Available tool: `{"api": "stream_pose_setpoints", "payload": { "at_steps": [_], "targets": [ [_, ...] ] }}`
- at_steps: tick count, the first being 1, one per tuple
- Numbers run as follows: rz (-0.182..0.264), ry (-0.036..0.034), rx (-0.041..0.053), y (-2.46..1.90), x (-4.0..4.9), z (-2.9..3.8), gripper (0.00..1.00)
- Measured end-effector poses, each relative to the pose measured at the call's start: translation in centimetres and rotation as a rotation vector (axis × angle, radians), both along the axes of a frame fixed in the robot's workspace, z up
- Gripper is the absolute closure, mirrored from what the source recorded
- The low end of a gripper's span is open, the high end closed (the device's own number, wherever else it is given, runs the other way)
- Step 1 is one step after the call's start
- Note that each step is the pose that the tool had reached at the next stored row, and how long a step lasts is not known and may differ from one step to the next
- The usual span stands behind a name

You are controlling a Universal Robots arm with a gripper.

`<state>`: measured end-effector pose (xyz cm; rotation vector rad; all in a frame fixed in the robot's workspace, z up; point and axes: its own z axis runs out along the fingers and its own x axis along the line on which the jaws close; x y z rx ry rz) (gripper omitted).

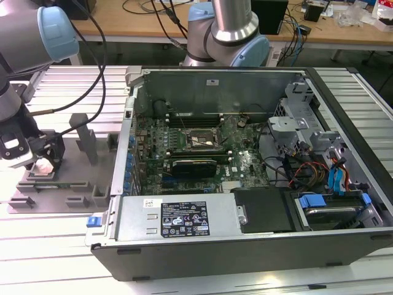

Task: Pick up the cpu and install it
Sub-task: 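Pick up the cpu and move it towards the insertion slot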

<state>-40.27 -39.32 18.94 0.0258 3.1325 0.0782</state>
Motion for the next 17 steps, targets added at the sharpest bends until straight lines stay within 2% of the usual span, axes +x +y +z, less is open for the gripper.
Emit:
{"api": "stream_pose_setpoints", "payload": {
  "at_steps": [4,8,17],
  "targets": [
    [0.000,0.0005,-0.0001,0.00,0.00,-0.14,0.34],
    [-0.002,0.0133,-0.0056,-0.01,-0.01,-0.16,0.34],
    [-0.003,0.0154,-0.0057,-0.04,0.31,-0.17,0.34]
  ]
}}
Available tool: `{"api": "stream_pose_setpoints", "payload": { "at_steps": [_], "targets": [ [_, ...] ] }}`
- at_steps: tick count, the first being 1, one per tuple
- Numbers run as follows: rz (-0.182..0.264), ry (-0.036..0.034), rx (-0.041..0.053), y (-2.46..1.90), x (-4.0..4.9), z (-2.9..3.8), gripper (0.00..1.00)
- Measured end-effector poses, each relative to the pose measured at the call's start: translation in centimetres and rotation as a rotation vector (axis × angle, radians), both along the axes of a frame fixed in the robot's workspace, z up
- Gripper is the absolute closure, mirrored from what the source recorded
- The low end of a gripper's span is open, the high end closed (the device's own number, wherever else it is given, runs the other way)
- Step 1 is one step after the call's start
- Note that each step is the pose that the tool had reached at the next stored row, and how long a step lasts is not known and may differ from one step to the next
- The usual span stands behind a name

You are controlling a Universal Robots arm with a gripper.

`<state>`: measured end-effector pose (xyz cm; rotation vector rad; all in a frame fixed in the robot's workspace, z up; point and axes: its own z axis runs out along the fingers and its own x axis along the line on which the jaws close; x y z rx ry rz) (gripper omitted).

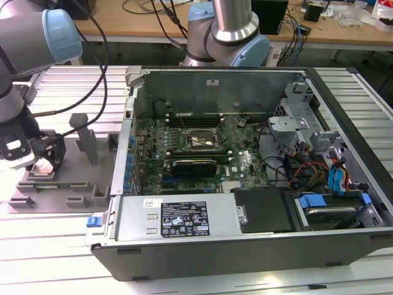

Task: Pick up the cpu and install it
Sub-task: 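Pick up the cpu and move it towards the insertion slot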

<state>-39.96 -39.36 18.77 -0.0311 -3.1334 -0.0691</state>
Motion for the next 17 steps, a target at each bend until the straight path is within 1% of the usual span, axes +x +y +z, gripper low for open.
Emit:
{"api": "stream_pose_setpoints", "payload": {
  "at_steps": [12,13,14,15,17],
  "targets": [
    [0.000,0.0000,-0.0001,0.00,0.01,0.02,0.34],
    [0.000,0.0000,0.0000,0.00,0.01,0.02,0.42],
    [0.000,0.0000,0.0000,0.00,0.01,0.03,0.42],
    [0.000,0.0000,-0.0001,0.00,0.01,0.03,0.45],
    [0.000,0.0000,0.0000,0.00,0.01,0.04,0.45]
  ]
}}
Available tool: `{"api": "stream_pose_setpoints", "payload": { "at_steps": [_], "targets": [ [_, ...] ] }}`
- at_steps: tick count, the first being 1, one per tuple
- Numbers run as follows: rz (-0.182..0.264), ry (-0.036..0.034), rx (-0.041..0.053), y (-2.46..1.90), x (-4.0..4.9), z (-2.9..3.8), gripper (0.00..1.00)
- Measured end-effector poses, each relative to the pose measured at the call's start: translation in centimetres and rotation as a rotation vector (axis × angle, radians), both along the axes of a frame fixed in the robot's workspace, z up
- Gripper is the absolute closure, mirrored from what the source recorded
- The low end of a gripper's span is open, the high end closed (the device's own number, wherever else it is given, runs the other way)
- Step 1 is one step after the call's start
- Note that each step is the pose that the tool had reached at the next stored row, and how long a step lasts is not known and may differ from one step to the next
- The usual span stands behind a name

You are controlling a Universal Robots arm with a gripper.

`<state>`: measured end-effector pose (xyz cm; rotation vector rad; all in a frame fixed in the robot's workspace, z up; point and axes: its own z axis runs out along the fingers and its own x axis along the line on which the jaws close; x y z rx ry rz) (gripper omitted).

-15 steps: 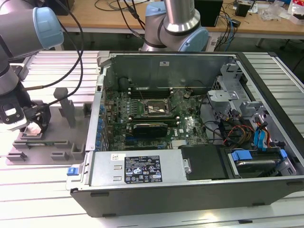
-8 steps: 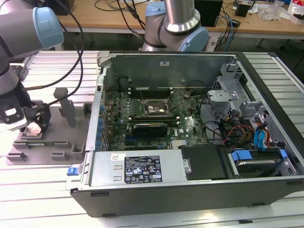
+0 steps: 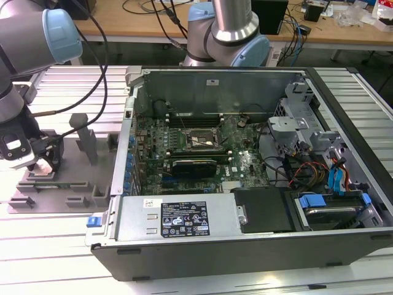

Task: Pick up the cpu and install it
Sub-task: 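Pick up the cpu and move it towards the insertion slot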

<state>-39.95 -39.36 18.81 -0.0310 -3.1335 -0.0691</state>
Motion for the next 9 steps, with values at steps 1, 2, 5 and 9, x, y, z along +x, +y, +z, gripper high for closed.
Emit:
{"api": "stream_pose_setpoints", "payload": {
  "at_steps": [1,2,5,9],
  "targets": [
    [0.000,0.0003,-0.0002,0.00,0.00,0.19,0.45],
    [0.000,0.0001,-0.0001,0.00,0.00,0.35,0.45],
    [0.000,0.0002,-0.0001,0.00,0.00,1.22,0.45],
    [0.000,0.0001,0.0000,0.00,0.00,2.10,0.45]
  ]
}}
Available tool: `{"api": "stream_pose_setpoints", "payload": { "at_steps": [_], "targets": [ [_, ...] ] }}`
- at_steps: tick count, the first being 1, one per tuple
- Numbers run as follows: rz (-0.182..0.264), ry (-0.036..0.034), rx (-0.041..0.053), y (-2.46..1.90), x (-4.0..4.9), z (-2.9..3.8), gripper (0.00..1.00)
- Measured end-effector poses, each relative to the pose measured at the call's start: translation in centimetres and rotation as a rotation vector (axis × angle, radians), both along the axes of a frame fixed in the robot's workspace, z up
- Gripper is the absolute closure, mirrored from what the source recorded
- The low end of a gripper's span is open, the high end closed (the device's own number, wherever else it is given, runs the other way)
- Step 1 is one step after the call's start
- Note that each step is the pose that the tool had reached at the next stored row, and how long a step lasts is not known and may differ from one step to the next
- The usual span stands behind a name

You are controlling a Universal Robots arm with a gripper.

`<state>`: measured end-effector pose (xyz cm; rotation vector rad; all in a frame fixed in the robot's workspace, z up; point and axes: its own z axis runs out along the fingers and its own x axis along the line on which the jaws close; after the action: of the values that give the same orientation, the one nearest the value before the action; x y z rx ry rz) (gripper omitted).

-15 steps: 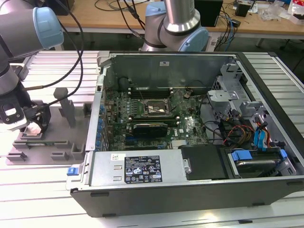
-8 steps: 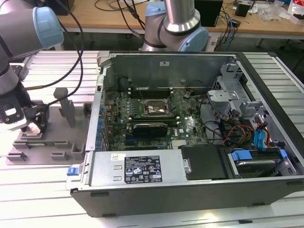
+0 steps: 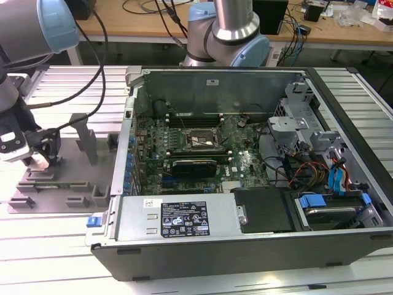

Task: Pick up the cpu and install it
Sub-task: 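Pick up the cpu and move it towards the insertion slot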

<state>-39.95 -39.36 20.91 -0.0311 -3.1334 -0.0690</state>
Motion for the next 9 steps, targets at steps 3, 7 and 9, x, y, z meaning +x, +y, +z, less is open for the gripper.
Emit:
{"api": "stream_pose_setpoints", "payload": {
  "at_steps": [3,7,9],
  "targets": [
    [0.000,0.0000,0.0000,0.02,0.01,1.24,0.45],
    [0.000,0.0001,0.0000,0.11,0.00,2.69,0.45],
    [0.000,0.0000,0.0000,0.15,0.00,3.14,0.45]
  ]
}}
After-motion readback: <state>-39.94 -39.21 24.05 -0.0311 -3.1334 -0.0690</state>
